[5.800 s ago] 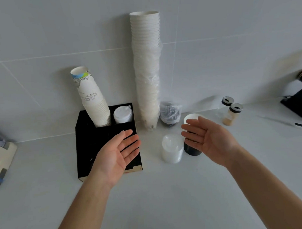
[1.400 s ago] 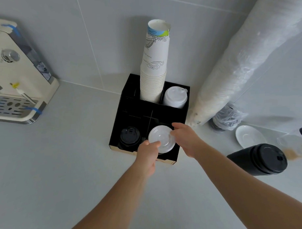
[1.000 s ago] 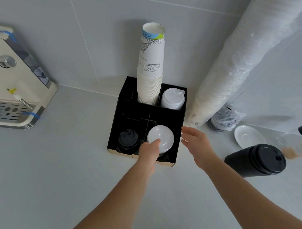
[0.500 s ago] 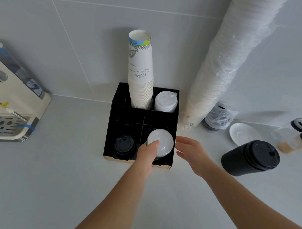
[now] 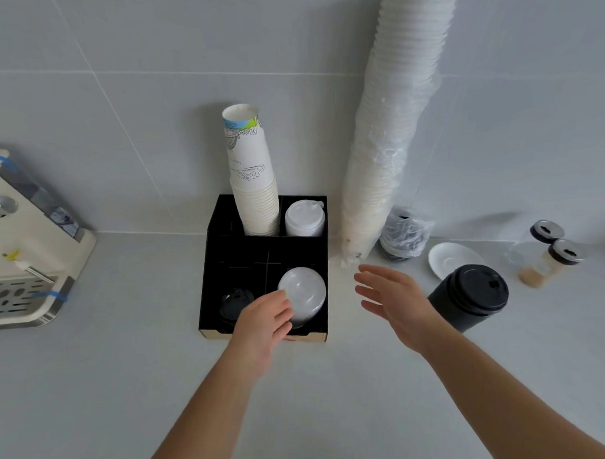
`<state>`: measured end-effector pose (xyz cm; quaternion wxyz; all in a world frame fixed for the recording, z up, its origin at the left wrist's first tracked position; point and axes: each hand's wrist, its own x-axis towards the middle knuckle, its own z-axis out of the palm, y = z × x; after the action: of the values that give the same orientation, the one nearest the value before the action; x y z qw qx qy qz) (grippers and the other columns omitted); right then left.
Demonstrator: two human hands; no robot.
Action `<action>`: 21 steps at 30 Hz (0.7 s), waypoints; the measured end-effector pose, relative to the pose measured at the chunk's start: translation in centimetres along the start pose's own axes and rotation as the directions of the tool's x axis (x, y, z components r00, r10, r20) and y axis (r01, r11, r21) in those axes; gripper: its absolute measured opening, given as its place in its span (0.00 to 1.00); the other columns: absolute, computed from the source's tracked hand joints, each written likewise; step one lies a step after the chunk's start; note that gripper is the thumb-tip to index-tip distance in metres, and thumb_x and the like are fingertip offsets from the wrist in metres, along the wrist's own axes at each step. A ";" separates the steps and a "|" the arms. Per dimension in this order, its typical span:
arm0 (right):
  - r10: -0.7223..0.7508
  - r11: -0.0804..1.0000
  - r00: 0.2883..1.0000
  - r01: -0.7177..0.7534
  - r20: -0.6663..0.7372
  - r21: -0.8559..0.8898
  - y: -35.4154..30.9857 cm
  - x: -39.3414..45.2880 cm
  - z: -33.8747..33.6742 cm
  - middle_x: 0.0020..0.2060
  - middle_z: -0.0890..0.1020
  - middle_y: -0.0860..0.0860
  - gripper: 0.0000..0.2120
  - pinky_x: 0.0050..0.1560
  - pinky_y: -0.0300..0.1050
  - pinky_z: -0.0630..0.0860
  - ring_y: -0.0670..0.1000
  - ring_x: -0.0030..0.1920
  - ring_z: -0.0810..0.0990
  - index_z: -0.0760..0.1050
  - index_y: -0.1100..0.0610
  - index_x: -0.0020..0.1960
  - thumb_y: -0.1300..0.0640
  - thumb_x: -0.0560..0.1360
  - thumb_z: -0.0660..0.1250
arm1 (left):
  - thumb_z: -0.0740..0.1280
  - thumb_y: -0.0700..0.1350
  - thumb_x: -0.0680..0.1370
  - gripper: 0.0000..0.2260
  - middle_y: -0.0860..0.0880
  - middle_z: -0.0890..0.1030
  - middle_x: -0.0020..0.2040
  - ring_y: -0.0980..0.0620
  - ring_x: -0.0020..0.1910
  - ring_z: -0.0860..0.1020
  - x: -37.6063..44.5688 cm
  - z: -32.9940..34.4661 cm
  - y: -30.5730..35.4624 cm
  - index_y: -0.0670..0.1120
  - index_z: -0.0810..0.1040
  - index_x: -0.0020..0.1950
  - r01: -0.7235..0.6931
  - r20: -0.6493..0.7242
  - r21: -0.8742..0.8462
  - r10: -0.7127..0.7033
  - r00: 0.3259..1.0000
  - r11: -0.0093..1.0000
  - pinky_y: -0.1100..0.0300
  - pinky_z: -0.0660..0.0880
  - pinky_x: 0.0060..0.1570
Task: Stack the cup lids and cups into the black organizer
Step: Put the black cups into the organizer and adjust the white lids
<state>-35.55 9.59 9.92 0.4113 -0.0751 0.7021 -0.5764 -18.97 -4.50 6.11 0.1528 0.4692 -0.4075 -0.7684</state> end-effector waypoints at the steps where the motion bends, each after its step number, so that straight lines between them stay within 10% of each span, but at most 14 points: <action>1: -0.012 0.999 1.000 0.012 -0.004 0.033 -0.3 -0.6 -0.4 0.60 0.83 0.52 0.16 0.65 0.52 0.76 0.51 0.60 0.81 0.76 0.56 0.67 0.57 0.80 0.66 | 0.66 0.43 0.79 0.06 0.46 0.81 0.52 0.48 0.53 0.80 -1.0 0.3 0.5 0.43 0.78 0.54 -0.016 0.020 -0.023 0.016 1.000 1.000 0.53 0.75 0.60; 21: -0.123 0.913 0.971 0.191 -0.205 0.361 -1.4 -8.4 -17.8 0.52 0.88 0.56 0.11 0.66 0.53 0.75 0.55 0.58 0.84 0.83 0.58 0.54 0.56 0.81 0.63 | 0.64 0.47 0.79 0.11 0.43 0.86 0.52 0.47 0.51 0.84 -7.7 13.4 -0.7 0.44 0.80 0.57 -0.021 0.240 -0.133 0.053 0.969 0.991 0.53 0.78 0.50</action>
<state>-42.42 27.37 15.20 0.3060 0.0007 0.6034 -0.7364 -26.24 7.14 13.18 0.1461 0.3529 -0.3813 -0.8418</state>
